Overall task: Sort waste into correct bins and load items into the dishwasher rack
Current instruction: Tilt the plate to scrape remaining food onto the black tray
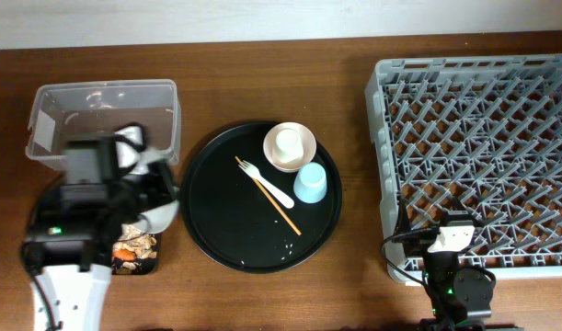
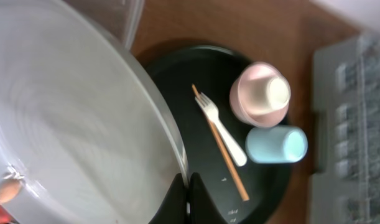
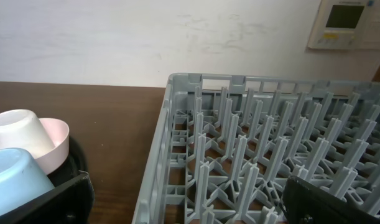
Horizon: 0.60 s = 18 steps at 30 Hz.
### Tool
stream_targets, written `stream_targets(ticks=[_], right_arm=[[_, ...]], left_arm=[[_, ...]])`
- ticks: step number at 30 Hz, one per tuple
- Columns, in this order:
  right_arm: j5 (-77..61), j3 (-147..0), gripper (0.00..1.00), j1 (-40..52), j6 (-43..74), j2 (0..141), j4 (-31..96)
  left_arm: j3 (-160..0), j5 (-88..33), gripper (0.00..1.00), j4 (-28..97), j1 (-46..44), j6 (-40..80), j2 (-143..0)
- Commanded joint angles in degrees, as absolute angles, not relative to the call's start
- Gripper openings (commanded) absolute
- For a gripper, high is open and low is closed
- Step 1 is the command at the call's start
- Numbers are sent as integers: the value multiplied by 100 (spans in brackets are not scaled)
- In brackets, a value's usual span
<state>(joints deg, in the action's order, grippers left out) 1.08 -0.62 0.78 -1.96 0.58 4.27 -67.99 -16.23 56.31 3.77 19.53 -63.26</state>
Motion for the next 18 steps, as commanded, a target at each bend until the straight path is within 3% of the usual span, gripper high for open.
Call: stream_targets(ticks=[1,9,14,18], right_arm=[[178,-32,99,36,-215,19,458],[178,-32,99,36,-215,21,458],[178,-32,99,36,-215,21,458],[178,-32,99,36,-215,19,458]], left_arm=[[-6799,-3332,1,5599,1592,1686,-6287],[-6405,-5419,1,5450,3732,886,-6685],[-6272,-7181,1,5463,4294,204,-7310],[-6272,-7227,1,5743,4569,113,-7422]])
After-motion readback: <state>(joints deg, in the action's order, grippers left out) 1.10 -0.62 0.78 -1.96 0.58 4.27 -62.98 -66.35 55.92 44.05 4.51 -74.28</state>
